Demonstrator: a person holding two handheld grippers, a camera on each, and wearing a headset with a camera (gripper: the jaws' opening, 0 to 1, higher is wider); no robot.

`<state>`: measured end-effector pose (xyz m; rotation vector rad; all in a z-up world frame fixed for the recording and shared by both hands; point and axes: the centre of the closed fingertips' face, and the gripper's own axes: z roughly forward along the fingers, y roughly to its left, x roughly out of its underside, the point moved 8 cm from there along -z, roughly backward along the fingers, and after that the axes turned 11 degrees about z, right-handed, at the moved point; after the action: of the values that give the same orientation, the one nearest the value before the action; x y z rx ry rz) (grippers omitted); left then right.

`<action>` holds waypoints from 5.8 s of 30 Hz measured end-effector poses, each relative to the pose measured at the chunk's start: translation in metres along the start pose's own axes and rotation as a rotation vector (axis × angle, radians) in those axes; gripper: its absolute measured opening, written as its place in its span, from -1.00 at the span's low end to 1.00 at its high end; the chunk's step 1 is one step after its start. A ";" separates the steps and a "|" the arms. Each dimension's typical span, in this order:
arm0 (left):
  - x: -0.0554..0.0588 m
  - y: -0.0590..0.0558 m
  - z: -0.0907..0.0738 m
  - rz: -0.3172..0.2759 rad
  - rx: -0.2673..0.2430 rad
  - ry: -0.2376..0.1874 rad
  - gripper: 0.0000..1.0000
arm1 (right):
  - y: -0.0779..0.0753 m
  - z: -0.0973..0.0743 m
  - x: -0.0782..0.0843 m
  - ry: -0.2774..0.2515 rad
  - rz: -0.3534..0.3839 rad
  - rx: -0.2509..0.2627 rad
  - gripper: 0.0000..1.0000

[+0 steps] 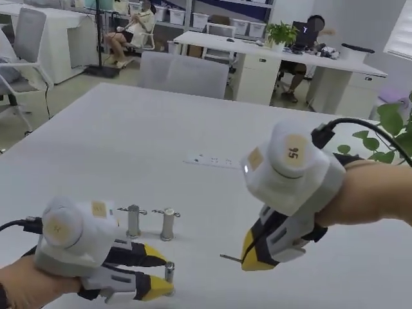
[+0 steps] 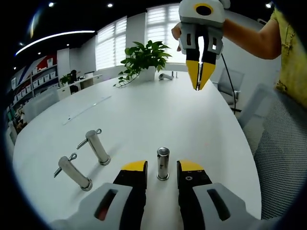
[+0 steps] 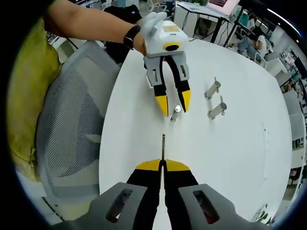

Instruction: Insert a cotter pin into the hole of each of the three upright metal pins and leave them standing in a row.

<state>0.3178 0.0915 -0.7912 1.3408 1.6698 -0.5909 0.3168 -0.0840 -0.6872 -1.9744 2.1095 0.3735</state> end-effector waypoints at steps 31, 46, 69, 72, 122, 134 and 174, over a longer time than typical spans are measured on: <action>0.005 -0.007 0.016 0.018 -0.075 -0.001 -0.85 | -0.017 0.056 -0.015 0.076 0.132 0.027 -0.97; 0.002 -0.012 0.023 -0.054 -0.212 -0.003 -0.85 | -0.019 0.072 -0.019 0.063 0.204 0.035 -0.97; -0.001 -0.014 0.027 -0.073 -0.263 0.016 -0.85 | -0.018 0.077 -0.026 0.078 0.188 0.039 -0.97; -0.001 -0.015 0.027 -0.072 -0.263 0.016 -0.85 | -0.018 0.078 -0.026 0.082 0.189 0.041 -0.97; -0.007 -0.018 0.029 -0.073 -0.224 -0.004 -0.77 | -0.021 0.075 -0.034 0.148 0.155 0.059 -0.97; -0.005 -0.018 0.029 -0.040 -0.209 0.004 -0.85 | -0.020 0.076 -0.034 0.165 0.061 0.061 -0.97; -0.005 -0.019 0.030 -0.028 -0.192 0.003 -0.86 | -0.016 0.078 -0.051 0.116 -0.046 0.055 -0.96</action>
<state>0.3101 0.0586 -0.8047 1.1827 1.7039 -0.4327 0.3359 -0.0103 -0.7442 -2.0545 2.1143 0.1943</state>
